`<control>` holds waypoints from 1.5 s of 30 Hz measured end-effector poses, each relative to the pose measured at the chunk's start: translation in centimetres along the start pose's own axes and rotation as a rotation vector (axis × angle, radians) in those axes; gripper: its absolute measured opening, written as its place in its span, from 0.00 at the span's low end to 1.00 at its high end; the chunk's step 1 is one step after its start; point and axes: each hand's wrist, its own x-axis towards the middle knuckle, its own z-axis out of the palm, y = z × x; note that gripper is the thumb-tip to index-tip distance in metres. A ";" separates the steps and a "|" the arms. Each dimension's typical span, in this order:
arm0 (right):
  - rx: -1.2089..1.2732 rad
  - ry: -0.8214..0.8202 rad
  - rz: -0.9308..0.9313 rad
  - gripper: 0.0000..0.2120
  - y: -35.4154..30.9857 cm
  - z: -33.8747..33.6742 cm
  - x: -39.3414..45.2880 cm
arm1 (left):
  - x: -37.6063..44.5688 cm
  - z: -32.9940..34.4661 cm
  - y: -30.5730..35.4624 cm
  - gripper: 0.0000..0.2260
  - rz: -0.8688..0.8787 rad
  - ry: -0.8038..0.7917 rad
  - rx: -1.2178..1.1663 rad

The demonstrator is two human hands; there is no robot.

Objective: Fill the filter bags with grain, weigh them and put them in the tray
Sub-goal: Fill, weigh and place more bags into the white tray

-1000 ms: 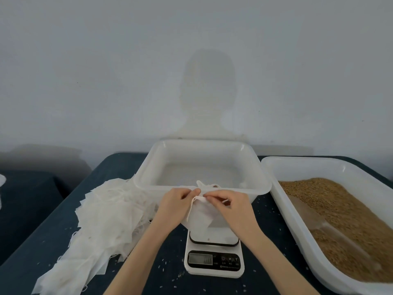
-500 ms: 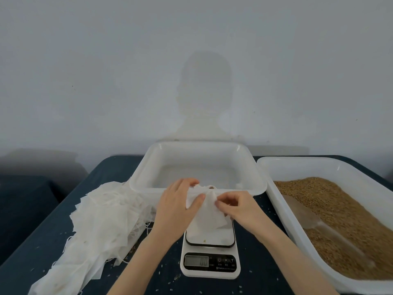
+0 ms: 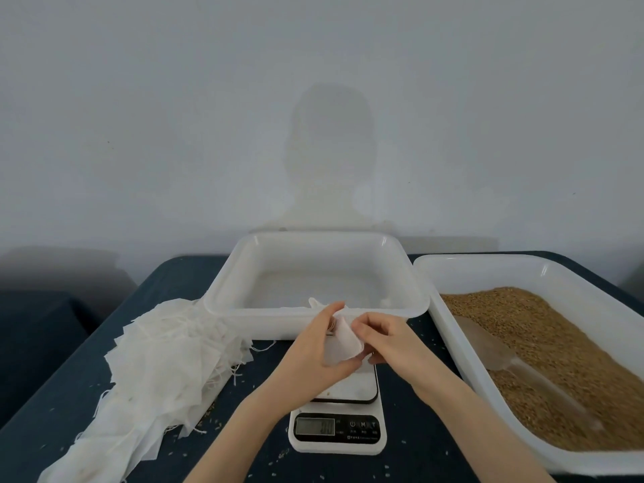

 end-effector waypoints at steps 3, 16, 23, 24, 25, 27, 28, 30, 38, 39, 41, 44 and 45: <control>-0.108 0.056 -0.063 0.05 0.3 0.0 -0.3 | -0.1 -0.1 -0.2 0.32 0.023 -0.003 0.103; -0.397 0.211 -0.301 0.03 1.1 0.5 -0.6 | 0.4 0.1 -0.2 0.32 0.168 0.016 0.390; -0.357 0.167 -0.155 0.10 0.4 0.5 0.2 | 0.6 0.7 0.0 0.42 0.152 0.053 0.612; -0.298 0.172 -0.136 0.11 0.2 0.6 0.2 | 0.5 0.8 -0.1 0.42 0.159 0.060 0.640; -0.242 0.165 -0.105 0.13 0.0 0.6 0.4 | 0.5 0.8 -0.2 0.41 0.160 0.065 0.654; -0.140 0.130 -0.048 0.15 -0.4 0.6 0.5 | 0.5 0.8 -0.3 0.39 0.152 0.073 0.636; -0.093 0.107 -0.027 0.13 -0.5 0.6 0.4 | 0.4 0.7 -0.3 0.37 0.146 0.076 0.607; -0.039 0.035 0.003 0.14 -0.3 0.4 0.1 | 0.4 0.4 -0.3 0.33 0.136 0.066 0.553; -0.243 -0.146 -0.060 0.19 -0.1 -1.2 -0.2 | 0.5 -0.5 -0.1 0.28 0.171 -0.002 0.505; -0.266 -0.163 -0.078 0.19 -0.2 -1.4 -0.1 | 0.5 -0.5 0.0 0.27 0.179 -0.013 0.500; -0.324 -0.184 -0.102 0.16 -0.4 -1.6 0.0 | 0.4 -0.7 0.0 0.27 0.202 -0.024 0.501; -0.393 -0.201 -0.088 0.08 -0.8 -1.8 -0.1 | 0.4 -1.0 0.2 0.26 0.224 -0.051 0.543; -0.417 -0.194 -0.088 0.08 -0.9 -1.8 -0.2 | 0.3 -1.1 0.2 0.25 0.229 -0.044 0.540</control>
